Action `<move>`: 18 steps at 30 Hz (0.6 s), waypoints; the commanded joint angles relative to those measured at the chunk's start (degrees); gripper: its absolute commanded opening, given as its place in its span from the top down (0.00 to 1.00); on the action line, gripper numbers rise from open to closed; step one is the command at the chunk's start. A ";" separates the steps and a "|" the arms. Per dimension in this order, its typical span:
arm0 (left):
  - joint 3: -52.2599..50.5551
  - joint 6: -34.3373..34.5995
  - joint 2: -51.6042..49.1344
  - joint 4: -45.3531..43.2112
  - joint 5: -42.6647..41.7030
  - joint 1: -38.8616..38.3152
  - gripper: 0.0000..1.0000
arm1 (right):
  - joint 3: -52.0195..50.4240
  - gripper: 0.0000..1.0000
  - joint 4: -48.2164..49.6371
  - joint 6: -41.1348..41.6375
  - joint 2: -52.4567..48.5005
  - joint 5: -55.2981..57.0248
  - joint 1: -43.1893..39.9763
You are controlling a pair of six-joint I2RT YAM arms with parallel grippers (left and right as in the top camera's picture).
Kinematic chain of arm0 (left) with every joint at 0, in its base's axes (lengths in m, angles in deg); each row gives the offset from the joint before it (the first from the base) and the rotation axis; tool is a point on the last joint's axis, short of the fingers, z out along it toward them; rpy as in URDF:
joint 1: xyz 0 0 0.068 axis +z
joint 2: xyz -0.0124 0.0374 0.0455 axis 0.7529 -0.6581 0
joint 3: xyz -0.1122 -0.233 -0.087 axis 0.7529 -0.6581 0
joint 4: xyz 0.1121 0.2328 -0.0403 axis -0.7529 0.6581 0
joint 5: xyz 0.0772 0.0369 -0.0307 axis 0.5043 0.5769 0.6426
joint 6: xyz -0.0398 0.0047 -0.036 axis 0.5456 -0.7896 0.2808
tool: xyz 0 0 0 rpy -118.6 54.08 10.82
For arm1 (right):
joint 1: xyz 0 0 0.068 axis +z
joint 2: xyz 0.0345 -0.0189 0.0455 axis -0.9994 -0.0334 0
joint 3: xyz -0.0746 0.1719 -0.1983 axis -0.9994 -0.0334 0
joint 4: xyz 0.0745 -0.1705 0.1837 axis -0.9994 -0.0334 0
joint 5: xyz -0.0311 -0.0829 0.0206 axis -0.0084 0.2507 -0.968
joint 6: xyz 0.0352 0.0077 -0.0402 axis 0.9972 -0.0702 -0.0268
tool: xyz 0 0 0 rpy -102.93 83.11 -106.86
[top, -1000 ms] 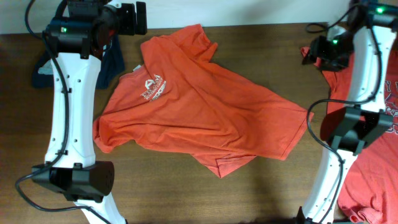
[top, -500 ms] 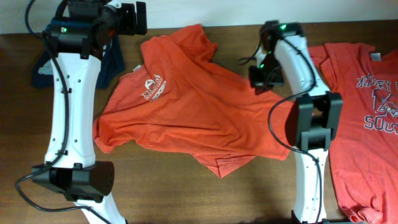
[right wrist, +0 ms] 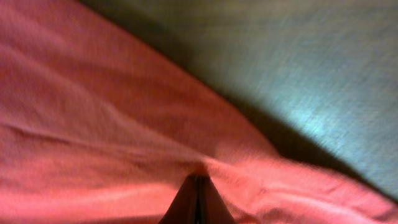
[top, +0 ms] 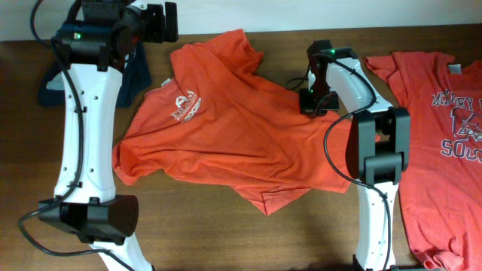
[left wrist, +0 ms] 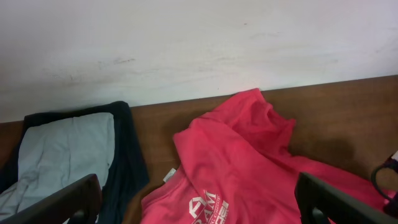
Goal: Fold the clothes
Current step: 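Grasp the shirt's right side with the right gripper and pull rightward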
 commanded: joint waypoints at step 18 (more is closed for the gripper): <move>-0.13 0.55 0.00 -0.07 -0.04 0.22 0.01 | -1.55 0.96 19.80 -4.92 -5.25 8.41 -8.41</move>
